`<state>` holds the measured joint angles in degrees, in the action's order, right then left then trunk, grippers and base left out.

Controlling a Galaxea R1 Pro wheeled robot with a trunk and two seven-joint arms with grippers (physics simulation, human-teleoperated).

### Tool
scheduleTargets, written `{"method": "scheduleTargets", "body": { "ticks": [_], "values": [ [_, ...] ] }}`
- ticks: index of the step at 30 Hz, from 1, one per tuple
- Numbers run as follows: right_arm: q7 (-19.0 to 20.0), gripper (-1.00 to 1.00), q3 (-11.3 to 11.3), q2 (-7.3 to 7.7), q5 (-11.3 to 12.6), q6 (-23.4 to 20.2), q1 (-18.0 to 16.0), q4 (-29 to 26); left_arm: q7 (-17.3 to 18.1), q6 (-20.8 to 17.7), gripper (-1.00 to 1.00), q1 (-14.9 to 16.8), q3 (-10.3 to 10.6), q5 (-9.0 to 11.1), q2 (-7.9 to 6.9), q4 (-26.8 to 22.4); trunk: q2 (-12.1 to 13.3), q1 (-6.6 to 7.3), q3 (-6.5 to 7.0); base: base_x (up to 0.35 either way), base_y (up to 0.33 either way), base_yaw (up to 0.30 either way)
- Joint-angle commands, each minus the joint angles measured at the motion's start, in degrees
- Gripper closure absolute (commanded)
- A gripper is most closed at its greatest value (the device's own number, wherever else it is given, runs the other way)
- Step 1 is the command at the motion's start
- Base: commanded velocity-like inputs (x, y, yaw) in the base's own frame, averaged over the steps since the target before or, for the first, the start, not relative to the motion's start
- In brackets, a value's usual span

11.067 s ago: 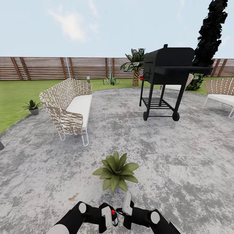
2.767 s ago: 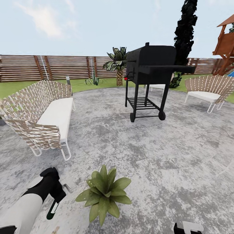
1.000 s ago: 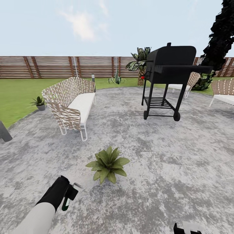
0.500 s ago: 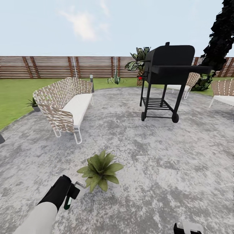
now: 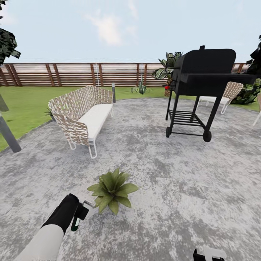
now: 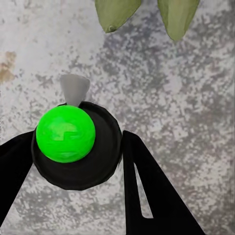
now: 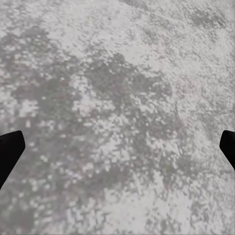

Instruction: Pick up the pesticide atomizer in the garden and spray insectifuge to fully cover both potted plants in the garden.

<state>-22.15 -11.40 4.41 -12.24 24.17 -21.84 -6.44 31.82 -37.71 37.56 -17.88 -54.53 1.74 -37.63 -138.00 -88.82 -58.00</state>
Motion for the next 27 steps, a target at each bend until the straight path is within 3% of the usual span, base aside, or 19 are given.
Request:
{"method": "scheduleTargets", "body": {
  "ticks": [1,5,8,11,12,16,27],
  "values": [
    [-0.11,-1.00,-0.46,-0.01,-0.61,0.18,-0.04,0.06,0.61,-1.11,1.00,0.32,-0.18,-0.75,0.15,-0.13,-0.02,0.01,-0.06,0.018,-0.027,0.017],
    [-0.09,-1.00,-0.46,-0.01,-0.59,0.18,-0.04,0.08,1.97,-6.83,1.00,1.54,1.45,-1.07,-0.24,-0.04,-0.02,0.01,-0.06,0.005,-0.007,0.010],
    [-0.12,-1.00,-0.46,-0.01,-0.59,0.18,-0.04,0.05,8.10,-10.94,1.00,3.94,5.24,-2.03,-1.38,0.00,-0.02,0.01,-0.06,0.001,-0.001,0.189],
    [-0.13,-1.00,-0.46,-0.01,-0.59,0.18,-0.04,0.02,15.36,-13.37,1.00,4.81,10.31,-5.97,-2.61,-0.07,-0.02,0.01,-0.06,0.000,0.000,0.263],
    [-0.13,-1.00,-0.46,0.01,-0.59,0.18,-0.04,0.02,17.43,-13.46,1.00,4.84,10.84,-6.40,-2.67,-0.13,-0.02,0.01,-0.06,0.000,0.000,0.275],
    [-0.09,-1.00,-0.46,0.19,-0.60,0.18,-0.04,0.03,20.48,-13.44,1.00,4.24,11.33,-6.60,-2.64,-0.09,-0.02,0.01,-0.06,0.006,-0.002,0.114],
    [0.03,-1.00,-0.44,0.14,-0.59,0.18,-0.04,0.11,20.75,-13.53,1.00,4.26,11.33,-6.90,-2.77,-0.17,-0.02,0.01,-0.06,0.107,-0.216,0.004]
  ]
}}
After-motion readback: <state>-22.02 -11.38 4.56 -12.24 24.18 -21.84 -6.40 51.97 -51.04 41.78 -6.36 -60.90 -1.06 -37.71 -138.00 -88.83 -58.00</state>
